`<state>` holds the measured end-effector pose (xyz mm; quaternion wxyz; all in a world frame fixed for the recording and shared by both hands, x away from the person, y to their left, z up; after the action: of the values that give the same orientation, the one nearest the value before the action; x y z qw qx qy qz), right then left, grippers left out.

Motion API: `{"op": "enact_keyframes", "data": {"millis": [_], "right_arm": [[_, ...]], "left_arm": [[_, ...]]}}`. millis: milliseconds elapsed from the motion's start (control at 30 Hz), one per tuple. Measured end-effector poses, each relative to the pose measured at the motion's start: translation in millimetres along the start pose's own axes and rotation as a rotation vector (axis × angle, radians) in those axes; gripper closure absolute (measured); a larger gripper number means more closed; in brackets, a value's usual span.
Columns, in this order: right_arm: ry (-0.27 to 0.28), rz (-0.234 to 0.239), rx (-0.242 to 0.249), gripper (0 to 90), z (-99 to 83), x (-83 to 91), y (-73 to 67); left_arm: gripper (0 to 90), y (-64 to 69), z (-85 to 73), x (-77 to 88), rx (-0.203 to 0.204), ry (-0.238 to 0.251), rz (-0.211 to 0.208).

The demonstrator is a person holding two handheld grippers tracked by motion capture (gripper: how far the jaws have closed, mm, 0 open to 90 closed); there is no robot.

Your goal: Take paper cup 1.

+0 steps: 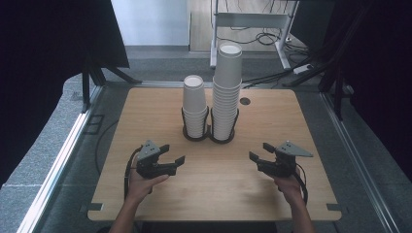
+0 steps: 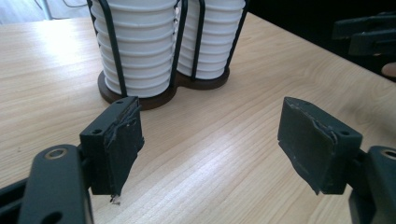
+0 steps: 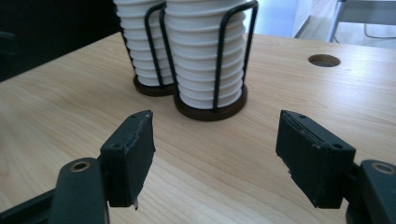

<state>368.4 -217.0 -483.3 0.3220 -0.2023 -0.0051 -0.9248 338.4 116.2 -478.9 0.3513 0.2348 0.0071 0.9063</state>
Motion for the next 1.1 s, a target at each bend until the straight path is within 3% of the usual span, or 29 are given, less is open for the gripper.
{"op": "enact_keyframes", "data": {"millis": [267, 467, 833, 1100], "right_arm": [[0.016, 0.024, 0.028, 30.1, 5.2, -3.2, -11.8], [0.009, 0.048, 0.038, 33.5, 5.7, -12.9, -20.9], [0.032, 0.120, 0.026, 66.1, 10.5, -27.9, -33.5], [0.051, 0.183, 0.027, 77.3, 17.1, -37.8, -43.3]], "left_arm": [[22.4, -0.6, 1.0, 1.3, 0.015, 0.009, -0.040], [22.0, 0.3, -0.3, 0.0, 0.014, 0.006, -0.039], [22.0, 2.3, -6.3, 0.7, 0.007, -0.011, -0.026], [22.2, 0.7, -7.5, 4.4, 0.018, -0.006, -0.029]]}}
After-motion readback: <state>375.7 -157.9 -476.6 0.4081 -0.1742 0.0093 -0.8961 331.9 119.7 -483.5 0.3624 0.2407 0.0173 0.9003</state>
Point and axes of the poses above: each handheld gripper's, and its own axes: x roughly backward along the jaws, z roughly out of its top, y roughly to its right, the point moved 7 cm from there along -x, roughly forward along the jaws
